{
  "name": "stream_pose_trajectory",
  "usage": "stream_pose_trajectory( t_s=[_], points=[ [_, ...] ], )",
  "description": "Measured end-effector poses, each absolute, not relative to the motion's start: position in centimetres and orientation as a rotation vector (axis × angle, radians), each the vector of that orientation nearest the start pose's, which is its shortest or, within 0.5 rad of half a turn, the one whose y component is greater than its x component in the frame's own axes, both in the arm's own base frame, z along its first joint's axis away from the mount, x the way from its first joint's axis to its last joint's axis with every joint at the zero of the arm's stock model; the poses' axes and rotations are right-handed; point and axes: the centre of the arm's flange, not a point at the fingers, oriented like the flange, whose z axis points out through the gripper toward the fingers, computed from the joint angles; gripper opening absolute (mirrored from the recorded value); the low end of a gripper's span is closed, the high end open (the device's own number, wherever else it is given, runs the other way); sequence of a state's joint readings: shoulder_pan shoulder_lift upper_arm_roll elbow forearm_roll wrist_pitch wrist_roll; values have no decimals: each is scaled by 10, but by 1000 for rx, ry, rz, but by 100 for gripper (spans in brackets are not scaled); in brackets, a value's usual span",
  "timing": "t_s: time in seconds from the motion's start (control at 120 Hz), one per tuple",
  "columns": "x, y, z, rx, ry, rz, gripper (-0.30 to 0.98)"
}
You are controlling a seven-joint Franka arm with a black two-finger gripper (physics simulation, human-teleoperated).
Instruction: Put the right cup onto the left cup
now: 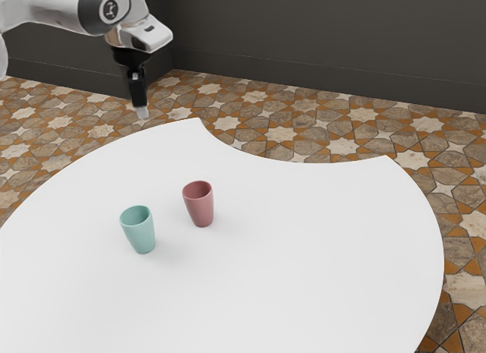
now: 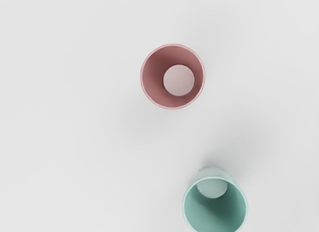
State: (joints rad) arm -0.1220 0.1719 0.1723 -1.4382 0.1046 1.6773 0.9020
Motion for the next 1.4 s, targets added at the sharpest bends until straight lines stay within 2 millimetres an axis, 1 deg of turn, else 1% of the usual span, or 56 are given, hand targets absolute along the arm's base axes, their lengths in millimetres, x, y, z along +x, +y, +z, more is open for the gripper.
stream_pose_trajectory(
  t_s=[0.033, 0.067, 0.2, 0.283, 0.367, 0.508, 0.55, 0.608, 0.717, 0.792, 0.95, 1.033, 1.117, 1.183, 1.275, 1.4],
  points=[
    [620, 30, 591, -2731, 1258, 4, 69],
    [625, 32, 580, -2752, 1255, 11, 69],
    [650, 41, 529, -2805, 1247, 52, 69],
    [669, 39, 495, -2805, 1263, 87, 69],
    [684, 36, 460, -2805, 1280, 120, 69],
    [697, 34, 402, -2823, 1303, 161, 69],
    [700, 33, 390, -2825, 1308, 163, 69],
    [703, 31, 378, -2823, 1316, 158, 69],
    [708, 30, 362, -2815, 1321, 140, 68],
    [711, 28, 354, -2807, 1324, 125, 63],
    [716, 25, 341, -2793, 1330, 99, 47],
    [714, 25, 333, -2792, 1331, 96, 33],
    [713, 25, 328, -2793, 1327, 90, 18],
    [713, 25, 326, -2797, 1323, 80, 9],
    [713, 24, 325, -2801, 1317, 67, 1],
    [711, 24, 323, -2807, 1306, 63, -5]
  ],
)
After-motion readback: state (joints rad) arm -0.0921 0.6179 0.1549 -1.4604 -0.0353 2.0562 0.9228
